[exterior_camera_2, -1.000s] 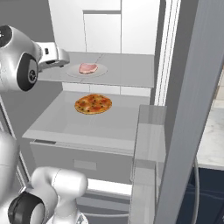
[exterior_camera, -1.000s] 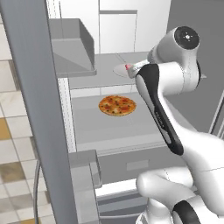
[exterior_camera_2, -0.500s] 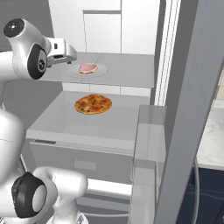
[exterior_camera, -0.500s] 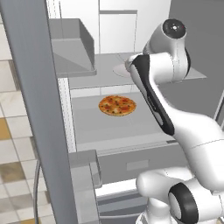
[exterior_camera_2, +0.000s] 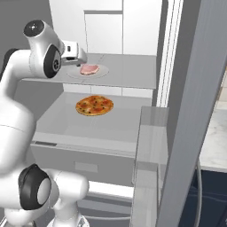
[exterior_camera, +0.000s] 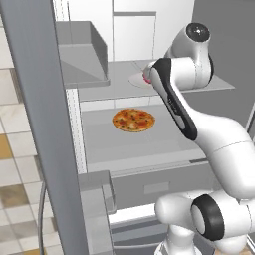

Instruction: Retrieve the steak from the fridge and place it on the saucepan with marinade on the stove.

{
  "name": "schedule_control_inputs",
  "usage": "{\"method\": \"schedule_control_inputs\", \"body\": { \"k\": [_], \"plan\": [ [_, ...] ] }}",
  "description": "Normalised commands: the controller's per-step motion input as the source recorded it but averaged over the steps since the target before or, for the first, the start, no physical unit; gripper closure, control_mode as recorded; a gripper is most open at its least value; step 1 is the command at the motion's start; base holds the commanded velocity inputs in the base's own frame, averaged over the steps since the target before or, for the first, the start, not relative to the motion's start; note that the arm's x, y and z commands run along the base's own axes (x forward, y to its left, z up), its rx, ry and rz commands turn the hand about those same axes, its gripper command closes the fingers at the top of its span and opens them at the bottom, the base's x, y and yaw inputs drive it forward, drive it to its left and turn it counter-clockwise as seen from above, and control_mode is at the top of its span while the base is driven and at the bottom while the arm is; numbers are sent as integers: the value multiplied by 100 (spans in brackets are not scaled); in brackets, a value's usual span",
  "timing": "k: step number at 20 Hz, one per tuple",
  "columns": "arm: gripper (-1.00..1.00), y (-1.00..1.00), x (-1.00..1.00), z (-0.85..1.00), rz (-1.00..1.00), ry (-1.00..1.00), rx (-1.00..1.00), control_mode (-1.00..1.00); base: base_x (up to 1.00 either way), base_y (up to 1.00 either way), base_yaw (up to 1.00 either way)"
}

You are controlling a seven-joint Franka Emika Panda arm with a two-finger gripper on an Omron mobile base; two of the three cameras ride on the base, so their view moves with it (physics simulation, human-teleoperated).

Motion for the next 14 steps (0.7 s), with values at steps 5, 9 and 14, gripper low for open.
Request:
{"method": "schedule_control_inputs", "body": {
  "k": [5, 9, 14],
  "plan": [
    [-100, -1, 36, -26, 0, 0, 0, -100, 0, 0, 0],
    [-100, 0, 36, -21, 0, 0, 0, -100, 0, 0, 0],
    [-100, 0, 32, -2, 0, 0, 0, -100, 0, 0, 0]
  ]
}}
